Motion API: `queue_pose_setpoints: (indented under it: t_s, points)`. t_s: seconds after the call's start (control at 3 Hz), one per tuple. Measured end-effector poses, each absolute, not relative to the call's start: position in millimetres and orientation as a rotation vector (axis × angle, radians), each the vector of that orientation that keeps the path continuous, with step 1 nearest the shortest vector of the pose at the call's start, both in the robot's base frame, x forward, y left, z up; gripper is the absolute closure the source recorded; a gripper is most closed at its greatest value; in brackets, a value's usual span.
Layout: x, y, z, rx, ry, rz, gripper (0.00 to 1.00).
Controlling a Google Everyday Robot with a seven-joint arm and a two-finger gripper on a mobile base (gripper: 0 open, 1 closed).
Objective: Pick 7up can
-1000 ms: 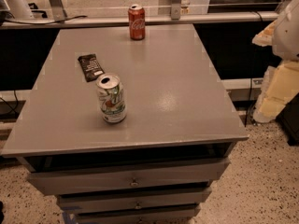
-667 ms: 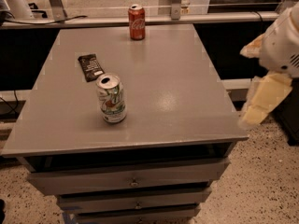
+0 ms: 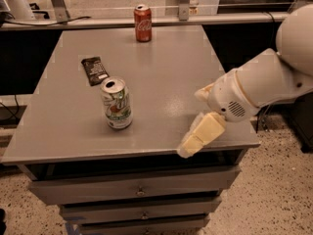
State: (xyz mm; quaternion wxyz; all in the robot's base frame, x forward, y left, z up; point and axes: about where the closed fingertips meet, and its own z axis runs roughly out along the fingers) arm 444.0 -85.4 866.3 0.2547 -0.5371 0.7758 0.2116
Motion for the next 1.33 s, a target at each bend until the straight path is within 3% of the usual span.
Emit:
queue_pose_setpoints:
  t_s: [0.67,1.33]
  points:
    - [492,12,863,-1.204,1.919,0.945,0.0]
    - [495,24,871,-1.173,1.896,0.973,0.0]
